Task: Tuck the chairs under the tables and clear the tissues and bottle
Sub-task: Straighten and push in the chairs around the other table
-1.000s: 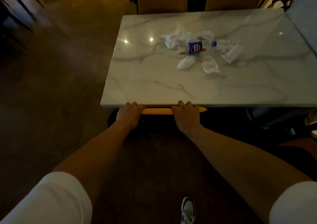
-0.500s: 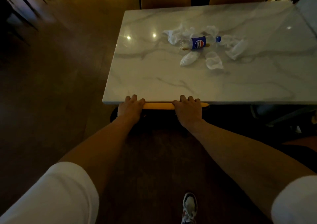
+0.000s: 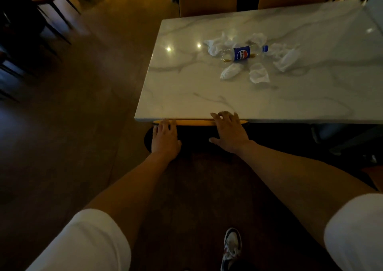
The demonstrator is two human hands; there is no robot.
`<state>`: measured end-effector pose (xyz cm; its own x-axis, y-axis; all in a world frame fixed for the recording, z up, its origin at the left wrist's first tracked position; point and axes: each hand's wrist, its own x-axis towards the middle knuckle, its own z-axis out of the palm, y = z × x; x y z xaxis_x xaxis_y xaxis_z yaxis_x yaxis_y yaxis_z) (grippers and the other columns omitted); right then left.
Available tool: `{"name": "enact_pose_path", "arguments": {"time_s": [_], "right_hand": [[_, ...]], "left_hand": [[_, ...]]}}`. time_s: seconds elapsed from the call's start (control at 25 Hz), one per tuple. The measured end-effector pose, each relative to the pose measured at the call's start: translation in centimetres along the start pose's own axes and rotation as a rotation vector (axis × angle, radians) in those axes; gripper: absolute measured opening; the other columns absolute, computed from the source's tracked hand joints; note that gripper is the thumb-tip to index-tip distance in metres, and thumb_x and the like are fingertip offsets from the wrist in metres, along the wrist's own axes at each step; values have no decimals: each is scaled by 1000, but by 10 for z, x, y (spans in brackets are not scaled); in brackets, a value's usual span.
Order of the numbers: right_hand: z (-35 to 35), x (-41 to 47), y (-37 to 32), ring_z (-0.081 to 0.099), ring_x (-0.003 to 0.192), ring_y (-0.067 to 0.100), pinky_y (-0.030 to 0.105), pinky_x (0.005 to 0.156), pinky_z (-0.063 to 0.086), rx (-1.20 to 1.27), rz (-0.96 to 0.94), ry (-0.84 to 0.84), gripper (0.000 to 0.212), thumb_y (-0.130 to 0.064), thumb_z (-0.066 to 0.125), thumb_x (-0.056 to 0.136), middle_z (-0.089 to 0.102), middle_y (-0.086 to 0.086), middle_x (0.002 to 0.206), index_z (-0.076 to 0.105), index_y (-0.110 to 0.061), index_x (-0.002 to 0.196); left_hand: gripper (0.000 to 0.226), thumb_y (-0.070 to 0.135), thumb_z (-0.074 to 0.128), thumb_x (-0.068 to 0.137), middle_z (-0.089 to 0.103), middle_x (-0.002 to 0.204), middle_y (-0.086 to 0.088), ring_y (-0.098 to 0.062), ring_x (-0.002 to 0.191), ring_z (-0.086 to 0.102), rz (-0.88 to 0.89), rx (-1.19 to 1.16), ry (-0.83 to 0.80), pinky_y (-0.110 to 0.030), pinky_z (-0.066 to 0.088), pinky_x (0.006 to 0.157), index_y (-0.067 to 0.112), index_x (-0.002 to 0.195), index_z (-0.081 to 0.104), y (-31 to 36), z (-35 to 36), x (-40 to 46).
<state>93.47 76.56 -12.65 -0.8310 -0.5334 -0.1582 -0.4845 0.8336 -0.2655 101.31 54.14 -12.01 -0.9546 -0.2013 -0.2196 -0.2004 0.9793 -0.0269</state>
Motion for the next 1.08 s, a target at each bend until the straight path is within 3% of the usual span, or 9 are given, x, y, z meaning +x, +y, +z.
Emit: {"name": "enact_pose_path", "arguments": {"time_s": [0.16, 0.24, 0.52, 0.96, 1.08], "right_hand": [[6, -51, 15, 9, 150, 37, 55, 121, 11, 152, 231, 22, 84, -61, 44, 94, 16, 17, 161, 13, -13, 155], [6, -74, 18, 7, 151, 35, 57, 121, 7, 153, 279, -16, 84, -64, 41, 94, 11, 15, 163, 11, -16, 157], [-10, -196, 18, 11, 151, 33, 54, 122, 5, 147, 531, 159, 73, -57, 34, 99, 12, 14, 163, 13, -17, 157], [-27, -435, 130, 14, 150, 36, 55, 120, 8, 157, 993, 385, 76, -54, 46, 97, 19, 13, 162, 12, -21, 157], [-24, -485, 165, 8, 151, 37, 55, 121, 8, 221, 1051, 307, 84, -59, 45, 95, 11, 15, 164, 2, -21, 158]], "left_hand": [[63, 30, 55, 96, 31, 156, -14, -33, 145, 28, 114, -120, 32, -47, 27, 119, 12, 151, 31, 19, -12, -33], [63, 32, 51, 98, 28, 159, -12, -32, 146, 28, 157, -122, -22, -46, 28, 119, 14, 153, 27, 29, -16, -44], [67, 40, 52, 99, 32, 155, -13, -34, 139, 37, 380, -145, -59, -47, 40, 110, 13, 153, 25, 99, -27, -87], [64, 39, 50, 99, 33, 154, -14, -34, 137, 37, 914, -1, -146, -48, 41, 107, 12, 153, 27, 325, -30, -155], [67, 37, 54, 97, 32, 153, -15, -35, 137, 36, 994, 65, -136, -48, 41, 108, 11, 153, 26, 388, -30, -170]]}}
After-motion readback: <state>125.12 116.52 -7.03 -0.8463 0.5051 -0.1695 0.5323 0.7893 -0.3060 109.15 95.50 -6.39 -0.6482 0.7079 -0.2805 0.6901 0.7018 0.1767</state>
